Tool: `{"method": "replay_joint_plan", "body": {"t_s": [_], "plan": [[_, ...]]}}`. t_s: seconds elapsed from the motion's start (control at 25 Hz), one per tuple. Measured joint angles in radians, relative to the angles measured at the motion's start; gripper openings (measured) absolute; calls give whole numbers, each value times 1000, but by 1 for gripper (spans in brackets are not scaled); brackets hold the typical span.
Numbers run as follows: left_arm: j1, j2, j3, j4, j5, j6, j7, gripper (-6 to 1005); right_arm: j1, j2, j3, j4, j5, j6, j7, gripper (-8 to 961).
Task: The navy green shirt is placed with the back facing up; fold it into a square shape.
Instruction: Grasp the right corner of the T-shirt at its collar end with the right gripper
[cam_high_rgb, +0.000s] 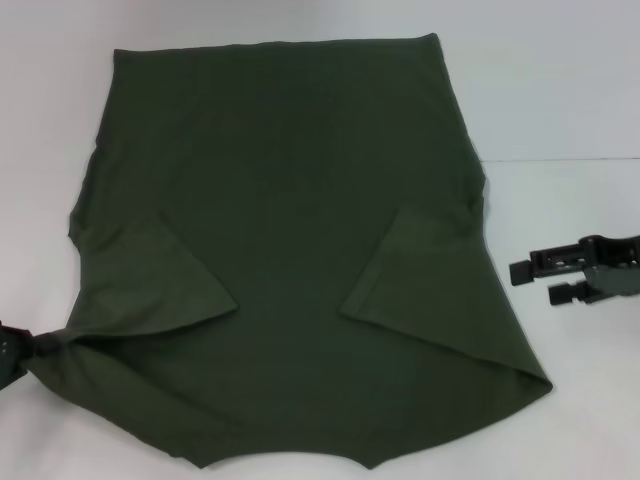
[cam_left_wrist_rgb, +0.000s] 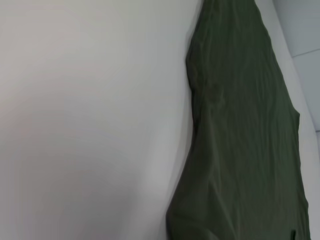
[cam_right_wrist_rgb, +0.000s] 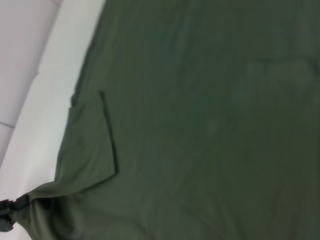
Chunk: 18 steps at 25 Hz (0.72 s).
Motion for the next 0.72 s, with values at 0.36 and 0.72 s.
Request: {"method": "replay_joint_plan", "body": {"t_s": [0.36,0.72], "plan": [[-6,0,3,-6,-4,-30,1,15,-14,-14,0,50,-84,2,131,945],[-11,-3,7,-23,-4,-46,13,16,-18,-4,-1,112,-113,37,118,945]]}}
